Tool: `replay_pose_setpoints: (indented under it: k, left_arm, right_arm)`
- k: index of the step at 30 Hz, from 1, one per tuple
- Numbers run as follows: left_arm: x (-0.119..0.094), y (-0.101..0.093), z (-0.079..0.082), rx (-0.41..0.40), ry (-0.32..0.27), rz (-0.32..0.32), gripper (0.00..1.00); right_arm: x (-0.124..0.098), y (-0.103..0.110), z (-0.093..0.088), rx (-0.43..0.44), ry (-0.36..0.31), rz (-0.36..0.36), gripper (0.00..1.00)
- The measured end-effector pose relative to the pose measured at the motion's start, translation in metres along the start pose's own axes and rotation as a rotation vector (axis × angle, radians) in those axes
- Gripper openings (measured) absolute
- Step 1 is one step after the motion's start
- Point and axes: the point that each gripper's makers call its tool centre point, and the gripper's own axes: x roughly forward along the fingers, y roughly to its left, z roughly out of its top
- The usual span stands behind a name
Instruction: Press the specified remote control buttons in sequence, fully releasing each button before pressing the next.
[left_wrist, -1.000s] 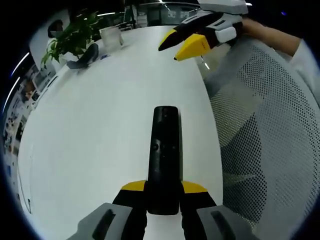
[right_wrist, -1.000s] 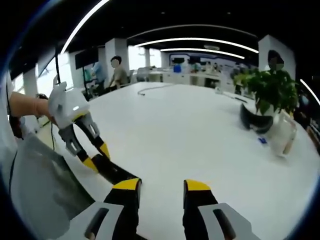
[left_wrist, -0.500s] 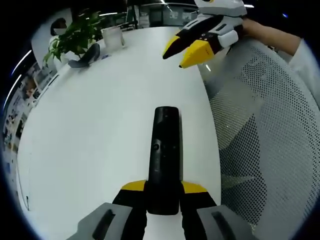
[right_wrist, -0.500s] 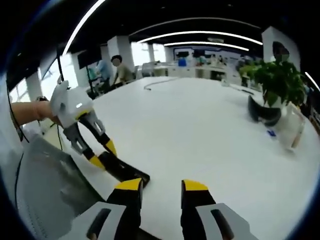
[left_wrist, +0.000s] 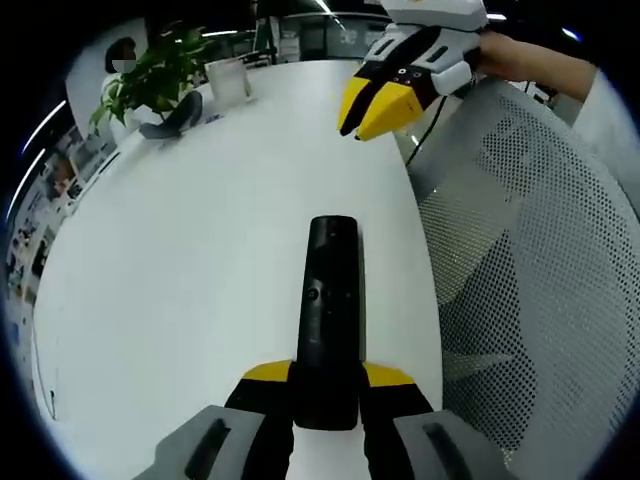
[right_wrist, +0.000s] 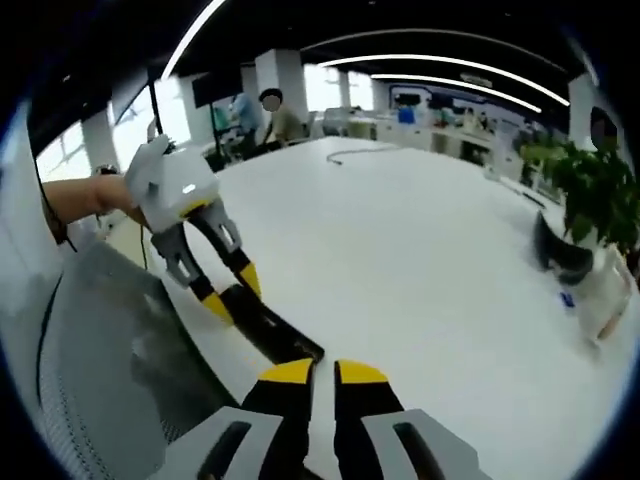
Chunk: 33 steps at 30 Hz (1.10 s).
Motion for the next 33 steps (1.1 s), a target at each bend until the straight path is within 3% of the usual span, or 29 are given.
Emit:
replay_pose_setpoints:
  k: [11,18,25,27,28,29,30,33]
  left_arm:
    - [0.001,0.000,0.001,0.008,0.029,-0.003,0.24]
    - [0.001,0.000,0.000,0.002,0.031,-0.004,0.24]
    - [0.000,0.000,0.000,0.004,0.047,-0.005,0.24]
    - [0.000,0.000,0.000,0.004,0.050,-0.007,0.24]
    - [0.000,0.000,-0.001,0.003,0.050,-0.007,0.24]
    - [0.000,0.000,-0.001,0.003,0.048,-0.005,0.24]
    - [0.000,0.000,-0.001,0.001,0.046,-0.003,0.24]
    - [0.000,-0.001,-0.001,-0.001,0.045,-0.001,0.24]
  right_arm:
    - [0.030,0.009,-0.002,-0.094,0.060,0.094,0.00]
    - [0.045,0.017,-0.017,-0.181,0.164,0.163,0.00]
    - [0.056,0.016,-0.027,-0.352,0.272,0.171,0.00]
    - [0.056,0.014,-0.032,-0.410,0.331,0.160,0.00]
    - [0.056,0.017,-0.028,-0.443,0.324,0.172,0.00]
    - [0.055,0.011,-0.030,-0.497,0.386,0.134,0.00]
    - [0.057,0.011,-0.029,-0.567,0.398,0.135,0.00]
    - [0.059,0.013,-0.029,-0.575,0.449,0.136,0.00]
